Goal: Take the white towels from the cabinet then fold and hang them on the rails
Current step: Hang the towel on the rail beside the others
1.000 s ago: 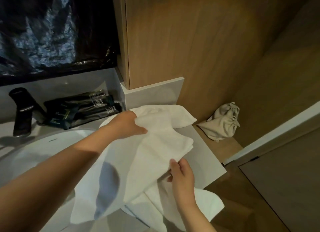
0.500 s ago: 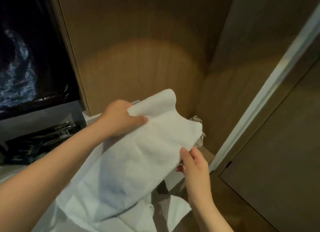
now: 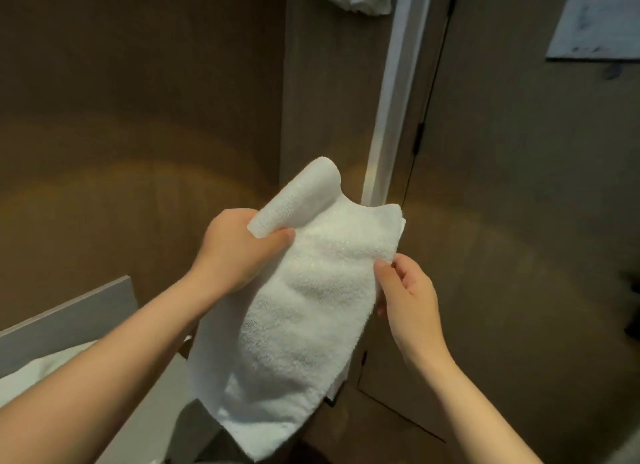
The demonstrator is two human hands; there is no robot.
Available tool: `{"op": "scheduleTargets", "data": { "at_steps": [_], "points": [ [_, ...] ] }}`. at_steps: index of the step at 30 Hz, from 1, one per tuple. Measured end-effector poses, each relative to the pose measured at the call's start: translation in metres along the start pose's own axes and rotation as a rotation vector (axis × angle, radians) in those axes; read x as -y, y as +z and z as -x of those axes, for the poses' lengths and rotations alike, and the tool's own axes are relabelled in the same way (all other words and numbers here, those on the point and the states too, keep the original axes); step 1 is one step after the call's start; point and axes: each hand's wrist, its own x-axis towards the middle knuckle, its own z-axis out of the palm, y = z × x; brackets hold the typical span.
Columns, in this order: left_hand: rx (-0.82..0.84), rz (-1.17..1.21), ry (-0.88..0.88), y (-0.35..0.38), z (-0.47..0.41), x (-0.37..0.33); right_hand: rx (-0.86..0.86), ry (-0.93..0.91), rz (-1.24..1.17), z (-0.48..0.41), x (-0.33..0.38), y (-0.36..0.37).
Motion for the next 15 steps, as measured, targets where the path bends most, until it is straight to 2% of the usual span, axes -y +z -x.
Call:
{"op": "scheduleTargets", "data": {
  "at_steps": [7,15],
  "points": [
    [0.01,0.092,0.137,0.072,-0.038,-0.049,-0.125,-0.033,0.098,-0.049,-0.007,-0.072],
    [-0.005,0.142,0.2,0.14,-0.117,-0.062,-0.173,-0.051,0.109,-0.139,-0.033,-0.105]
  ]
}}
